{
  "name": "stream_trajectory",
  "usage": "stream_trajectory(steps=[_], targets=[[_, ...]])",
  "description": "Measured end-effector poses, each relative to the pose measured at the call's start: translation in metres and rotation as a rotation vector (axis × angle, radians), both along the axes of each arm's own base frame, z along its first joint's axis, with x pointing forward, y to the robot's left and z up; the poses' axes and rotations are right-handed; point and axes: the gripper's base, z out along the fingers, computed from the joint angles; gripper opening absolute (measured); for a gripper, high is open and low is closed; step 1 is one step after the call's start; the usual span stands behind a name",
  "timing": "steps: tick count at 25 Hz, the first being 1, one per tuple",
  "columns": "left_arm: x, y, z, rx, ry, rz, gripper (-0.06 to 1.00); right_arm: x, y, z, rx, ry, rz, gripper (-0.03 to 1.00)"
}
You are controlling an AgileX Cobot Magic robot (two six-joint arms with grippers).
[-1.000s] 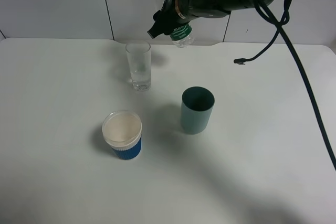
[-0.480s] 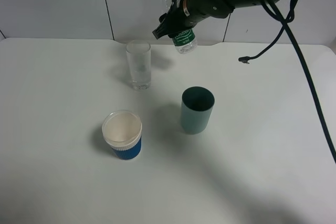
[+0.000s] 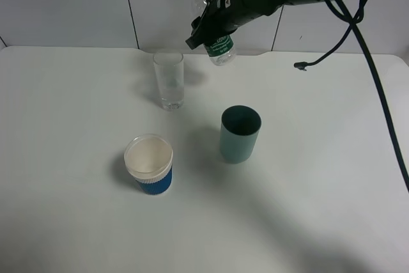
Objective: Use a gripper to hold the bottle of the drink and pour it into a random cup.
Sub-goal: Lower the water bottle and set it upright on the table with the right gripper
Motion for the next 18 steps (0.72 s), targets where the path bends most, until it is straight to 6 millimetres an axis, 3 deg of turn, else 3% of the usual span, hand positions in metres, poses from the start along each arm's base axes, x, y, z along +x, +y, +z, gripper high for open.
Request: stream_trajectory(steps=[6,11,18], targets=[[0.0,0.0,0.0,0.0,0.0,0.0,0.99,-0.015,-0.02,0.022,0.12,-0.109,-0.015,0.56],[0.0,0.0,0.0,0.0,0.0,0.0,0.99,-0.027,-0.045,0.006,0.139,-0.092,-0.057,0.56],[0.0,0.0,0.0,0.0,0.0,0.0,0.99,-0.044,-0.055,-0.02,0.172,-0.095,-0.063,0.56]])
